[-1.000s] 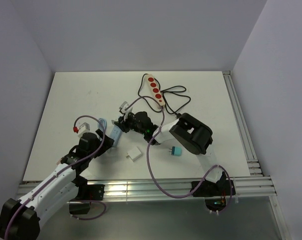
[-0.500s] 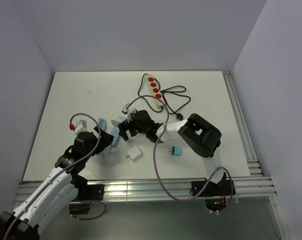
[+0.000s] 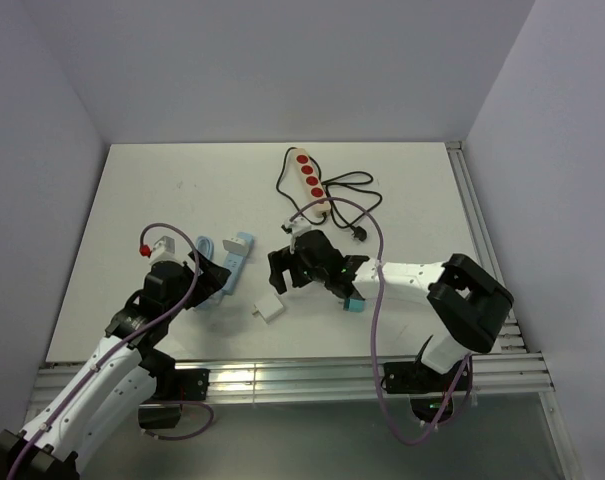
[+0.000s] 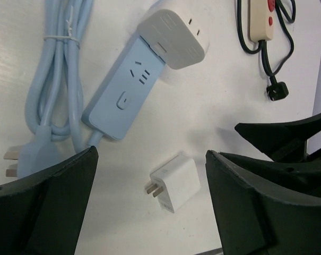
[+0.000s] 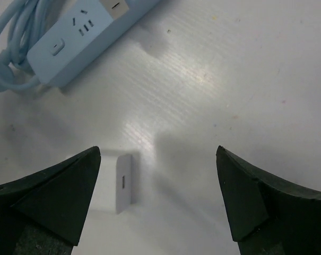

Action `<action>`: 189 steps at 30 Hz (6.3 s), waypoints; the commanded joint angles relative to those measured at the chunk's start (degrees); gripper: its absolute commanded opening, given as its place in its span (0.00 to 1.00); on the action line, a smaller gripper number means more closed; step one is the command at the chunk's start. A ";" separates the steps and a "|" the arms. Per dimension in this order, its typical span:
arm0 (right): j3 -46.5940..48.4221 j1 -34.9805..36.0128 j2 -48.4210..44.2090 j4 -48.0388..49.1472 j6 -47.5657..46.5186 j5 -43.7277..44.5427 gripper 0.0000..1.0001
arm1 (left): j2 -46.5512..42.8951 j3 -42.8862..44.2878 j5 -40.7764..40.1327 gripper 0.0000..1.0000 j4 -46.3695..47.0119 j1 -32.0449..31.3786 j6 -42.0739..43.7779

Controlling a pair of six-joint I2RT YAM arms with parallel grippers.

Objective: Insert the plug

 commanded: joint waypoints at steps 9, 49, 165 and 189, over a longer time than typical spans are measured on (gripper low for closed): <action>8.17 9.57 1.76 -17.13 6.06 -0.38 0.96 | 0.45 4.67 5.60 0.86 0.42 -0.14 0.84; -6.69 14.76 -22.05 -2.79 -6.59 5.51 0.00 | 7.74 0.19 41.46 0.75 26.85 -0.32 0.49; 46.92 -6.07 0.97 -49.46 48.08 -20.95 0.70 | 15.65 21.55 -13.35 0.00 16.67 -30.54 70.00; 40.95 -5.28 2.65 -44.63 53.17 -23.40 0.00 | 14.69 20.32 -24.81 0.00 17.99 -37.85 70.11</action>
